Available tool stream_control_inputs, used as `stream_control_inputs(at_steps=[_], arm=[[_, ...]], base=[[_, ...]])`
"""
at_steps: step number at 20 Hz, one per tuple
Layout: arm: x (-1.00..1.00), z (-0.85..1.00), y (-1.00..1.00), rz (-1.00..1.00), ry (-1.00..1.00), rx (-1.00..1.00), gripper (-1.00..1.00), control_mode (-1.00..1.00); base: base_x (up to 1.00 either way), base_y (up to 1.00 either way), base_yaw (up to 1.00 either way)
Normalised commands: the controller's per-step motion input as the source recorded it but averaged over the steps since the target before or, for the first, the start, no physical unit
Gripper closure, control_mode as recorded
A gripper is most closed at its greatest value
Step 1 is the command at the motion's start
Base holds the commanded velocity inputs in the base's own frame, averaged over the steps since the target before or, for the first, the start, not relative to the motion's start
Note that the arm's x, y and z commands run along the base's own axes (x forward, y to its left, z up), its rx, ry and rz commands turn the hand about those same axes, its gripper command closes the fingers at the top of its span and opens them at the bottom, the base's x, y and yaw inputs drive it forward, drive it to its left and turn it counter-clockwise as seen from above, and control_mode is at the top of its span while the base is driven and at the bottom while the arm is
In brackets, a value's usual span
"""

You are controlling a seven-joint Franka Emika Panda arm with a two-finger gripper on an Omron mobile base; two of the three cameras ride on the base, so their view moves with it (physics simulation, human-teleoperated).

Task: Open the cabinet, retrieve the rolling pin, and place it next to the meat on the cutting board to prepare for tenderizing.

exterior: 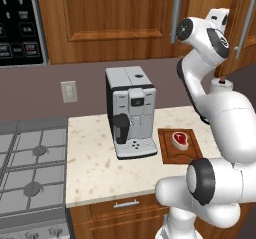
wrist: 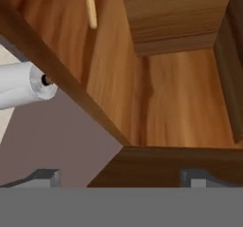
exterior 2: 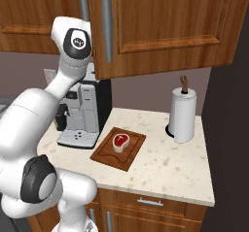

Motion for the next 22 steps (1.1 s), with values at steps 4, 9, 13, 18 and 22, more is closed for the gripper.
stream_control_inputs(at_steps=[4,9,13,18,22], arm=[[-0.68,-0.05,-0.91,-0.12,-0.01,0.00,-1.00,-1.00],[-0.90,0.00,-0.97,-0.16,-0.06,0.01,-1.00,-1.00],[-0.81,0.00,-1.00,-0.17,-0.04,0.01,-1.00,-1.00],[-0.55,0.00,-1.00,-0.19,0.00,0.00,-1.00,-1.00],[-0.32,0.00,-1.00,-0.17,0.00,0.00,-1.00,-1.00]], base=[[0.00,0.00,0.00],[0.00,0.00,0.00],[0.00,0.00,0.00],[0.00,0.00,0.00],[0.00,0.00,0.00]])
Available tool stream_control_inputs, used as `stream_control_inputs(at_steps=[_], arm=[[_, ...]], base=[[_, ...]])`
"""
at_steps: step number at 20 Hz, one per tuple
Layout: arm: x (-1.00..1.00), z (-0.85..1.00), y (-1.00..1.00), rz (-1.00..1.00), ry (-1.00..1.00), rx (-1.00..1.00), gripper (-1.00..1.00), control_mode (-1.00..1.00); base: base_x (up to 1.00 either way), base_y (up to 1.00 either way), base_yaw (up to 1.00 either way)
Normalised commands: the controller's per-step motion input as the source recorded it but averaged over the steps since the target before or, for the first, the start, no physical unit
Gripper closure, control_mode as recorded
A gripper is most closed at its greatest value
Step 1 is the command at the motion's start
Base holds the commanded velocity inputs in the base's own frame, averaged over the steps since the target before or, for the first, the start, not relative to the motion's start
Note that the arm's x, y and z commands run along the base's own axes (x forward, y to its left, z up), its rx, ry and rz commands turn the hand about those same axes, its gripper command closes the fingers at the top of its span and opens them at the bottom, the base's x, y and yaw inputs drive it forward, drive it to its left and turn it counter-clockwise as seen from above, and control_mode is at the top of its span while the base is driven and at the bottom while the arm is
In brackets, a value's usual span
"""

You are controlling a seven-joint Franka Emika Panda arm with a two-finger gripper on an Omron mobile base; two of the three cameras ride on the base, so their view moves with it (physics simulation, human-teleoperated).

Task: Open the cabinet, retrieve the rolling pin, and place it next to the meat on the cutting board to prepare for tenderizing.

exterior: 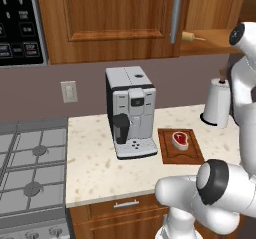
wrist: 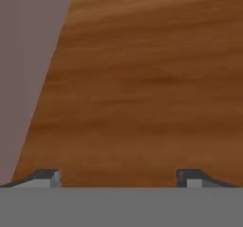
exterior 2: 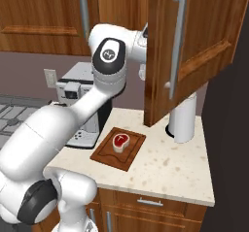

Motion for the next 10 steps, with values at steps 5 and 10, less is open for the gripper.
stream_control_inputs(at_steps=[5,10], arm=[[-0.13,0.00,-0.99,-0.15,0.00,0.01,-1.00,-1.00],[-0.02,0.00,-0.74,-0.09,0.00,0.03,-1.00,-1.00]], base=[[0.00,0.00,0.00],[0.00,0.00,0.00]])
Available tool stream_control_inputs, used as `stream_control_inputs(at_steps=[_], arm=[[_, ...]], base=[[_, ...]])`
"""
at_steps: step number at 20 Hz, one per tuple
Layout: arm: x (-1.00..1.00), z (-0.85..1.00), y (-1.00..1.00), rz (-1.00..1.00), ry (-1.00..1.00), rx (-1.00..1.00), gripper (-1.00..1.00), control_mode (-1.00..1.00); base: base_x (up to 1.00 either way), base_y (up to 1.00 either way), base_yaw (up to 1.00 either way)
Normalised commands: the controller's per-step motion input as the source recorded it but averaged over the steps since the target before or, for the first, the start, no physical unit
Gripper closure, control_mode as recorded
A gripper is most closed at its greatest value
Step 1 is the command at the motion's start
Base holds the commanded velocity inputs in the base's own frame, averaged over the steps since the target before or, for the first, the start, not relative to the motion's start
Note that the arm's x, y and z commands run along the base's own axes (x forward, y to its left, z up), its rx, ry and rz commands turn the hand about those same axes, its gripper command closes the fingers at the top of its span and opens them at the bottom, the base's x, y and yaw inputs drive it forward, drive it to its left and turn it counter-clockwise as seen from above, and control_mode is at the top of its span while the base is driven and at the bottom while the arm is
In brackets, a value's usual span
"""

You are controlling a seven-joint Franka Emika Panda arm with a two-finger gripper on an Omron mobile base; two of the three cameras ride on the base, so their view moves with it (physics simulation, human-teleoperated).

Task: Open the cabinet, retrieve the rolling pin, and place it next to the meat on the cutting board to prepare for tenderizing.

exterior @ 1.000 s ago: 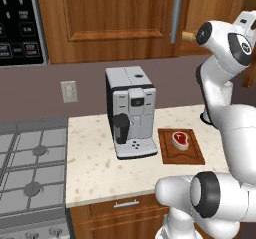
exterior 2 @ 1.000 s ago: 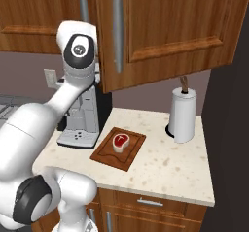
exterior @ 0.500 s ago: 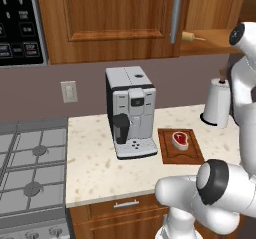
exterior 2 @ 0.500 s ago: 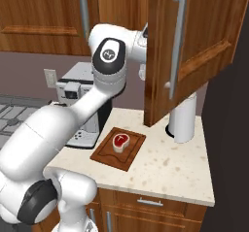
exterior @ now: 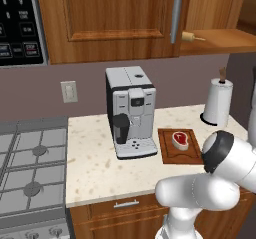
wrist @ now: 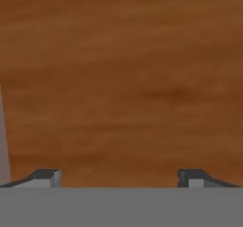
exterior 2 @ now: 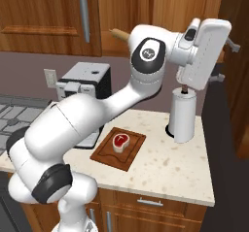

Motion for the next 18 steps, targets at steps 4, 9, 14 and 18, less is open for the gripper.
stream_control_inputs(at_steps=[4,9,14,18], arm=[[-0.05,-0.02,-0.27,0.00,0.00,0.02,-1.00,-1.00],[-0.39,-0.01,0.09,0.01,-0.10,0.00,-1.00,-1.00],[-0.35,0.00,0.56,0.06,-0.11,0.00,-1.00,-1.00],[-0.37,0.00,0.93,0.20,-0.01,0.00,-1.00,-1.00]], base=[[0.00,0.00,0.00],[0.00,0.00,0.00],[0.00,0.00,0.00],[0.00,0.00,0.00]])
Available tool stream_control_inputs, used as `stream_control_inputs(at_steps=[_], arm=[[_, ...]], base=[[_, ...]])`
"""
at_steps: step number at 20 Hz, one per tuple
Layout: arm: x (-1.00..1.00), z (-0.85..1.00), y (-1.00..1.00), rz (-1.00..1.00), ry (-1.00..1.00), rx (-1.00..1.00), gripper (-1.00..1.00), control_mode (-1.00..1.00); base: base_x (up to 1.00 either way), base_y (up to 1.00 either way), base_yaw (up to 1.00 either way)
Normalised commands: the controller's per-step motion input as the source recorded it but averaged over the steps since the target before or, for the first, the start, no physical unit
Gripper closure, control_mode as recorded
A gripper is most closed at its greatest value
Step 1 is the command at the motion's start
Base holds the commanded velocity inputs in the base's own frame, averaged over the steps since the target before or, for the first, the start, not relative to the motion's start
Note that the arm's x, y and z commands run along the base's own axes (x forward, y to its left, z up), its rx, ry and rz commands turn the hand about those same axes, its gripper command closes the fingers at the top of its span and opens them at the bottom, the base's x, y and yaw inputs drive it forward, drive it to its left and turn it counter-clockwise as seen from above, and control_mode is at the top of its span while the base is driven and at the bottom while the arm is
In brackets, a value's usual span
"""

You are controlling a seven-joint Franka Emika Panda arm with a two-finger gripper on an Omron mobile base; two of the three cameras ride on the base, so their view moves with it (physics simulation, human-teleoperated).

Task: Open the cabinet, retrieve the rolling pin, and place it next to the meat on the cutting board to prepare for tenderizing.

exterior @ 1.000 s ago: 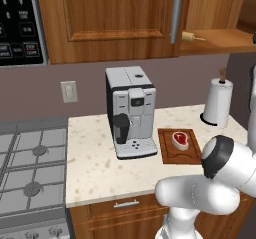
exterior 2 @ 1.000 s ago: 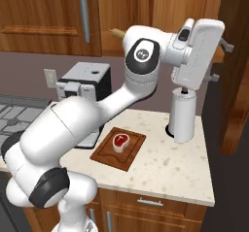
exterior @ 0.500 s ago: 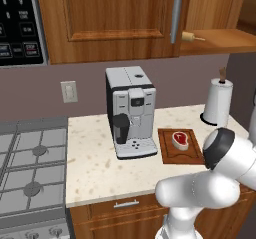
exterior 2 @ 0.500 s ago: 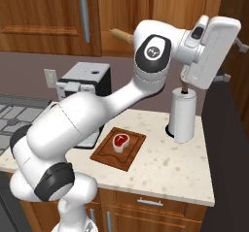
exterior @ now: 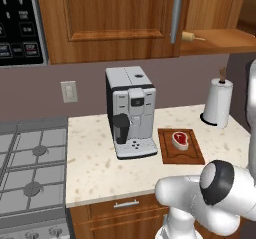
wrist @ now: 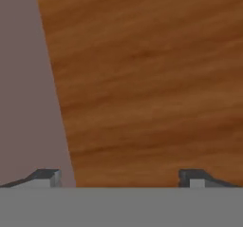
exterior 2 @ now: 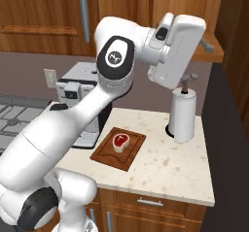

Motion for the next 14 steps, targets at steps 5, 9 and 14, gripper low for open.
stream_control_inputs(at_steps=[5,9,14], arm=[[-0.31,0.00,0.95,0.27,-0.05,0.00,-1.00,-1.00],[-0.28,0.00,1.00,0.20,-0.28,0.00,-1.00,-1.00],[-0.24,0.07,0.81,0.14,-0.39,0.10,-1.00,-1.00]], base=[[0.00,0.00,0.00],[0.00,0.00,0.00],[0.00,0.00,0.00]])
